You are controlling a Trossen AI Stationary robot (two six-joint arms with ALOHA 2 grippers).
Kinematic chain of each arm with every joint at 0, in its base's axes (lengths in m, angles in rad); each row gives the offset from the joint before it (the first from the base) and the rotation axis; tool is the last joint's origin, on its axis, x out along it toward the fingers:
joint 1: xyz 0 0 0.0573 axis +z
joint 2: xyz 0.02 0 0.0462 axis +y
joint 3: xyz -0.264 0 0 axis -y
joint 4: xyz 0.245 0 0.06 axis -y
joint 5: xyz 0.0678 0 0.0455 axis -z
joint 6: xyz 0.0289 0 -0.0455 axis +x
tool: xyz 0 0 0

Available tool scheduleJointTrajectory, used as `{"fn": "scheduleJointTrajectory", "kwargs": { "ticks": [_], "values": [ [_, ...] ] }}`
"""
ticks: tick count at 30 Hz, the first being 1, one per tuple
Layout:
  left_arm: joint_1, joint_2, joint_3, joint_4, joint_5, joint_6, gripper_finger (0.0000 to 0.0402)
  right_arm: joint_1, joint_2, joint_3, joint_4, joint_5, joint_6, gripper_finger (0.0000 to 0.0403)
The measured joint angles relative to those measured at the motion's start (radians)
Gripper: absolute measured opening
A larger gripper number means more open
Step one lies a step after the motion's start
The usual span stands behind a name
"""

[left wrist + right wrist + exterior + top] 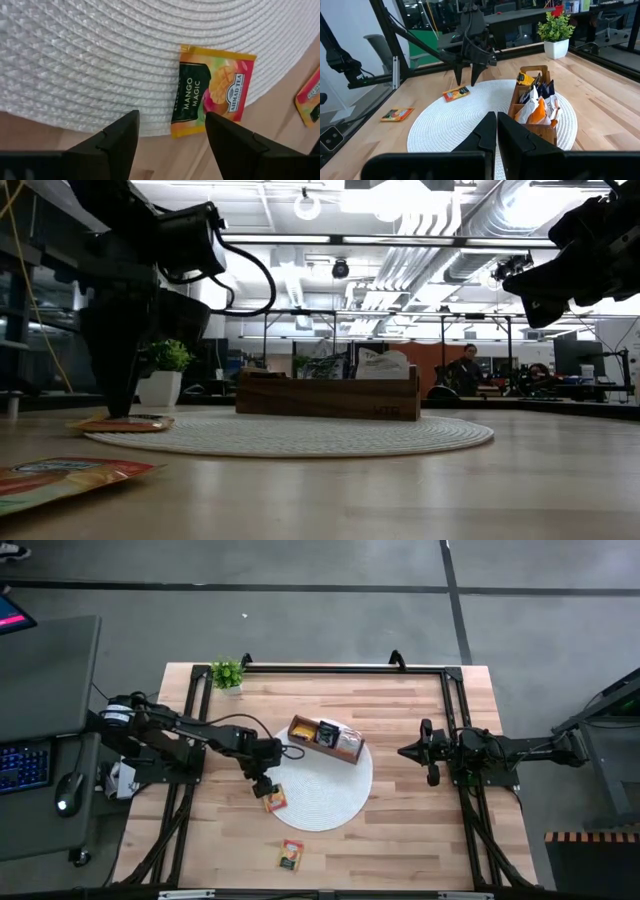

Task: Pick & Place Tea
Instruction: Put the orange tea bag into the left section of the wooden organizer

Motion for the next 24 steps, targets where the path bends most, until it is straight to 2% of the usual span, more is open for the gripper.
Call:
{"fn": "scheduleJointTrajectory", "kwargs": {
  "ticks": [15, 24],
  "values": [
    [-0.017, 0.0, 0.017, -0.008, 0.052, -0.052, 0.0227, 0.0, 0.0, 0.0, 0.0, 0.0, 0.0, 0.0012],
    [-0.017, 0.0, 0.053, -0.039, 0.05, -0.048, 0.0227, 0.0, 0.0, 0.0, 0.0, 0.0, 0.0, 0.0012]
  ]
}}
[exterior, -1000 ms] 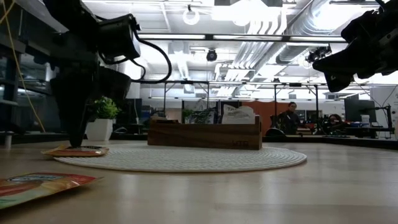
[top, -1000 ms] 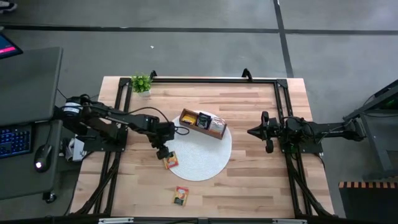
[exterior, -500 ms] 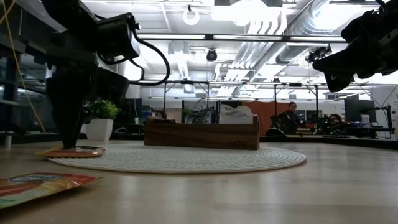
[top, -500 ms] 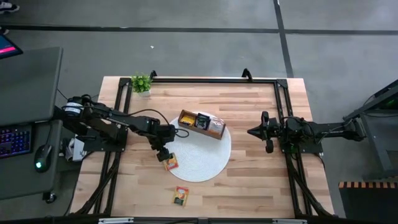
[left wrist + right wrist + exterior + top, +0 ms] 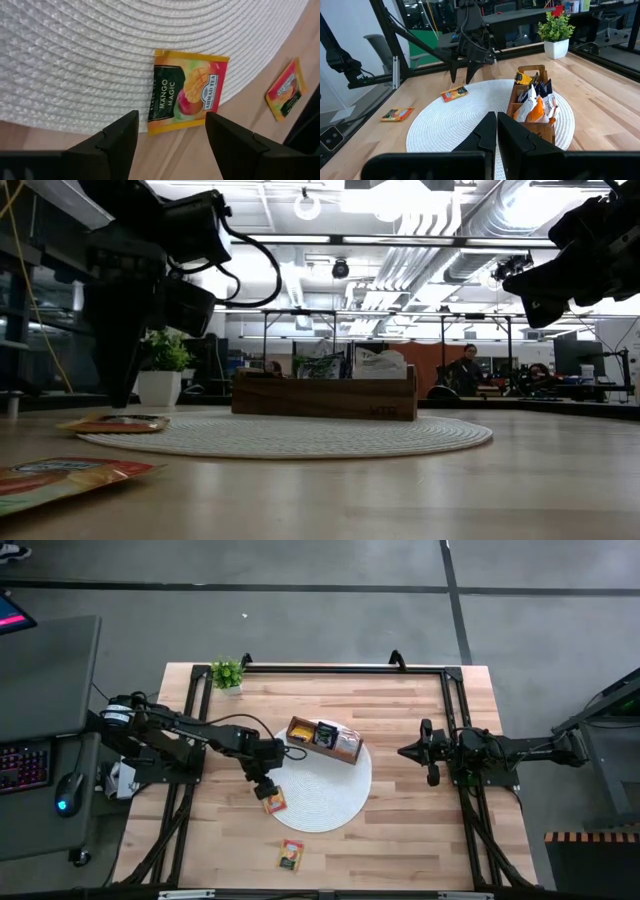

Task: Pick & Place Tea
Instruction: Put the orange tea bag into the left section of the wooden organizer

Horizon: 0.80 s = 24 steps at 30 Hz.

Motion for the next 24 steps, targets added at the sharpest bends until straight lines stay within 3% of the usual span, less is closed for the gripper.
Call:
{"fn": "scheduleJointTrajectory", "kwargs": {
  "ticks": [24],
  "values": [
    [-0.044, 0.0, 0.0, -0.007, -0.065, -0.031, 0.0227, 0.0, 0.0, 0.0, 0.0, 0.0, 0.0, 0.0012]
  ]
}}
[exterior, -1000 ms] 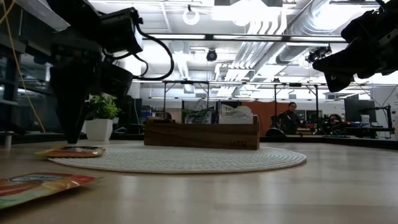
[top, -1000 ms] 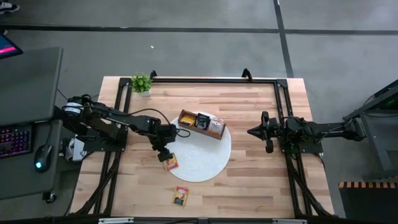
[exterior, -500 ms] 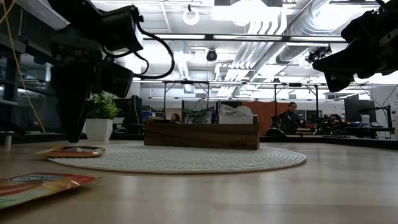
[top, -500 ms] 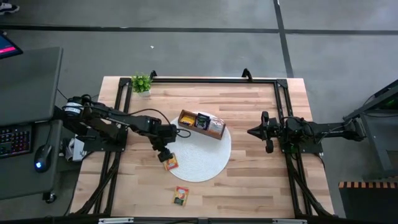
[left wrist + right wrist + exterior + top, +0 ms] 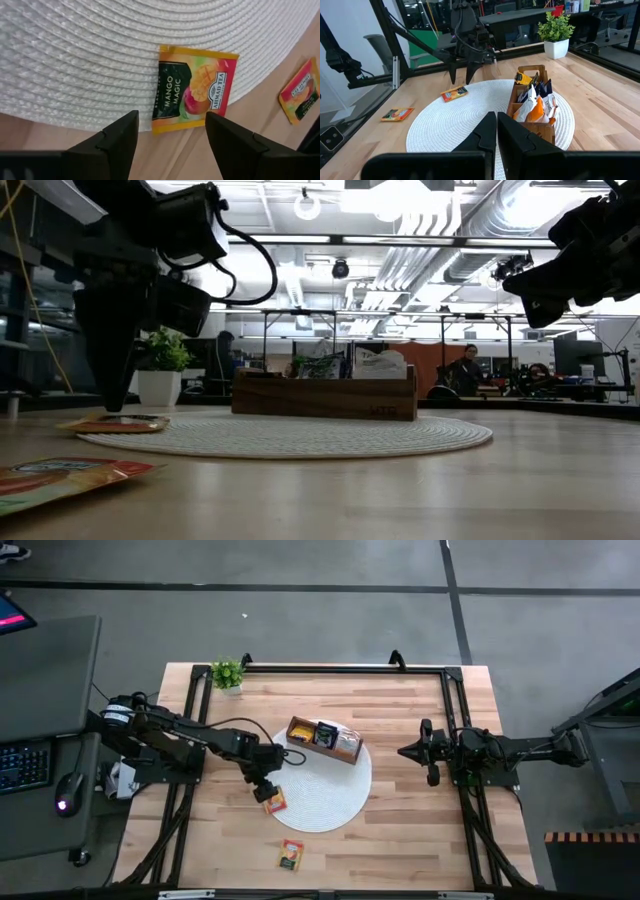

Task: Pick & Place Tea
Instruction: Put the orange tea bag into the left section of the wooden organizer

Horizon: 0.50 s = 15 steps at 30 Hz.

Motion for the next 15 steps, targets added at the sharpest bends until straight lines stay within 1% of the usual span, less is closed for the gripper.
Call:
{"fn": "scheduleJointTrajectory", "kwargs": {
  "ticks": [3, 6, 15],
  "values": [
    [-0.003, 0.036, 0.0, 0.004, -0.003, -0.013, 0.0227, 0.0, 0.0, 0.0, 0.0, 0.0, 0.0, 0.0012],
    [-0.006, 0.067, 0.002, 0.005, 0.025, -0.011, 0.0227, 0.0, 0.0, 0.0, 0.0, 0.0, 0.0, 0.0012],
    [-0.007, 0.07, 0.001, 0.035, 0.051, -0.001, 0.0227, 0.0, 0.0, 0.0, 0.0, 0.0, 0.0, 0.0012]
  ]
}}
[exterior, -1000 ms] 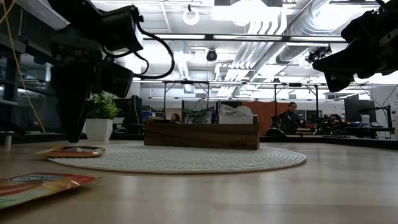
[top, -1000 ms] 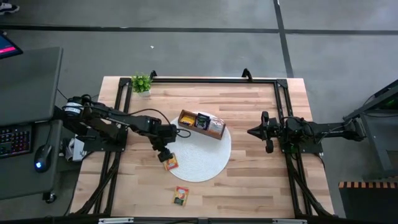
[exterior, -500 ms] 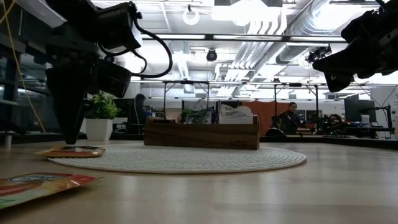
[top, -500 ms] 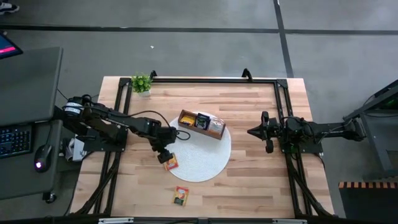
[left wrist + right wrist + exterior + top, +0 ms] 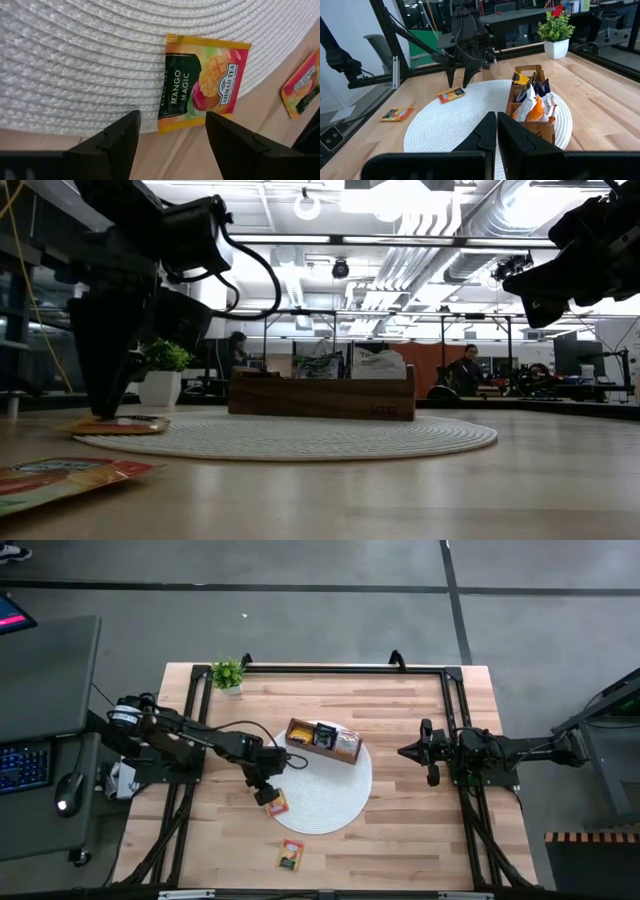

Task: Pick & Place Tea
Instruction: Put the orange tea bag into the left section of the wooden organizer

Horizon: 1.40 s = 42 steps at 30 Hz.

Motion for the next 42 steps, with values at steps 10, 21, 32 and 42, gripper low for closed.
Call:
{"fn": "scheduleJointTrajectory", "kwargs": {
  "ticks": [10, 21, 32, 42],
  "values": [
    [0.0, 0.002, 0.031, -0.028, 0.029, 0.004, 0.0227, 0.0, 0.0, 0.0, 0.0, 0.0, 0.0, 0.0012],
    [0.0, 0.002, 0.034, -0.026, 0.043, -0.014, 0.0227, 0.0, 0.0, 0.0, 0.0, 0.0, 0.0, 0.0012],
    [-0.009, 0.002, 0.035, -0.026, 0.024, -0.02, 0.0227, 0.0, 0.0, 0.0, 0.0, 0.0, 0.0, 0.0012],
    [-0.008, 0.047, 0.037, -0.011, 0.051, -0.02, 0.0227, 0.0, 0.0, 0.0, 0.0, 0.0, 0.0, 0.0012]
  ]
}}
